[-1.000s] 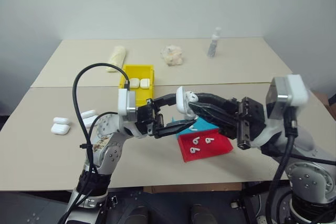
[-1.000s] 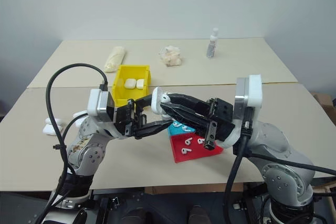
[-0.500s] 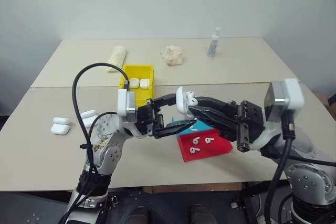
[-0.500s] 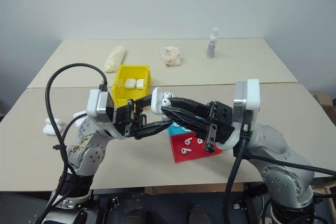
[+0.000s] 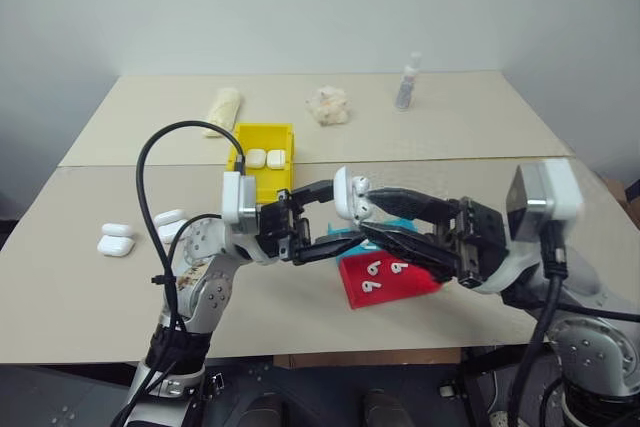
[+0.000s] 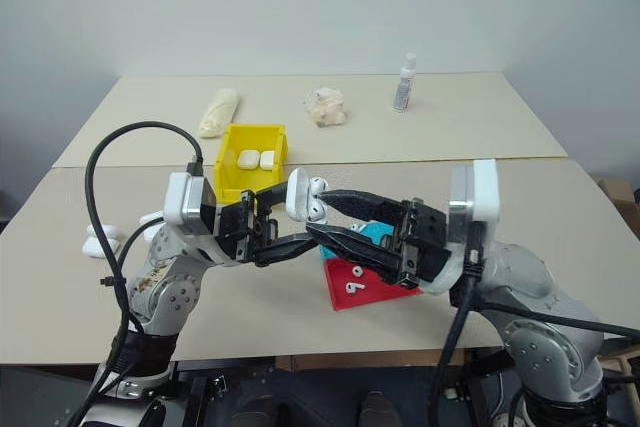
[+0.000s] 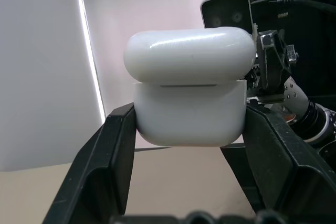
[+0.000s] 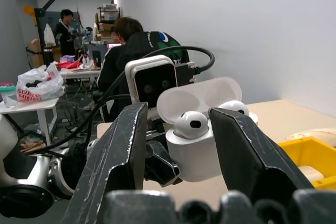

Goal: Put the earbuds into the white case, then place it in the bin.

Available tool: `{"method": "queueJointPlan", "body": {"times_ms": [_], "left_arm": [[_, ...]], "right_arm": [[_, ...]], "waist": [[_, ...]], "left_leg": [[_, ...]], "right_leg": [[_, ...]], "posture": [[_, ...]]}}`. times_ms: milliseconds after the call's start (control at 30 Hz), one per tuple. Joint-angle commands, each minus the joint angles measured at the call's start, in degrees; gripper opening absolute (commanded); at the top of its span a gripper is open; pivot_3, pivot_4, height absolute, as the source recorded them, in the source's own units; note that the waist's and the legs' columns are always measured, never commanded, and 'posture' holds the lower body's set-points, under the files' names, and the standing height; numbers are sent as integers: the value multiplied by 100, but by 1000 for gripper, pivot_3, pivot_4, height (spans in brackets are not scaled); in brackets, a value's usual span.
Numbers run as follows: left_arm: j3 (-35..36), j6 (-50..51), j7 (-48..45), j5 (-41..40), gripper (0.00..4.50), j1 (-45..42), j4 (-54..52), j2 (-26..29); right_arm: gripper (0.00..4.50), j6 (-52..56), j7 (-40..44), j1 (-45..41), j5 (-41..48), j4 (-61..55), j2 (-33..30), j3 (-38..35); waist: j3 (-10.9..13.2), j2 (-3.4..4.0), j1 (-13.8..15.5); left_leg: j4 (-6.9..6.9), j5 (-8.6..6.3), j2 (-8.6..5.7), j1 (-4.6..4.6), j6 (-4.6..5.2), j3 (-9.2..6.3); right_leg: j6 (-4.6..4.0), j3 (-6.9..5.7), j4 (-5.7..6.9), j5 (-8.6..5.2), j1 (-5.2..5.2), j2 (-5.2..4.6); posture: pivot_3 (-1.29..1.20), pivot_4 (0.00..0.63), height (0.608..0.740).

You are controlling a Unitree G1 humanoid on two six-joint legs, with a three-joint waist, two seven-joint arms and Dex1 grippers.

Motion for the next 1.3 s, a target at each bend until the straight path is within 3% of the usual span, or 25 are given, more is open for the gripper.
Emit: {"method": "queueJointPlan", "body": {"times_ms": [33,133,233,400,767,1300], "left_arm": [[0,-198,53,223,2752,-73,143,-30],[-87,-354,189,528,2752,-112,308,-123],[-271,-717,422,1113,2752,-194,636,-254],[-543,-975,883,1740,2752,-356,970,-552],[-673,-1338,939,1896,2752,-344,1141,-656],[-464,-1311,772,1520,2752,-291,1006,-518]], "right_arm": [[2335,-149,132,-194,169,-27,-291,-376],[2335,-20,121,-501,159,135,-620,-460],[1755,120,113,-966,-191,256,-1081,-285],[16,416,143,-1853,-939,446,-1539,566],[16,316,191,-2366,-2404,515,-1488,1560],[16,291,584,-1963,-2810,582,-1664,1215]], "waist": [[0,0,-1],[0,0,-2],[0,0,7],[-2,-2,4],[-2,-2,8],[-2,-2,10]], "left_leg": [[1,0,0,1,0,1],[2,0,0,1,0,1],[2,0,0,0,1,3],[2,-2,0,-3,4,5],[7,-4,0,-14,7,3],[7,-4,0,-14,7,3]], "right_leg": [[0,0,0,0,1,0],[0,1,0,0,1,0],[0,-1,-1,0,1,0],[0,-2,-3,0,-1,0],[2,-1,0,1,-11,-2],[2,-1,0,1,-9,-2]], "posture": [[0,150,740],[0,150,740],[0,150,740],[0,150,740],[0,150,740],[0,150,740]]}}
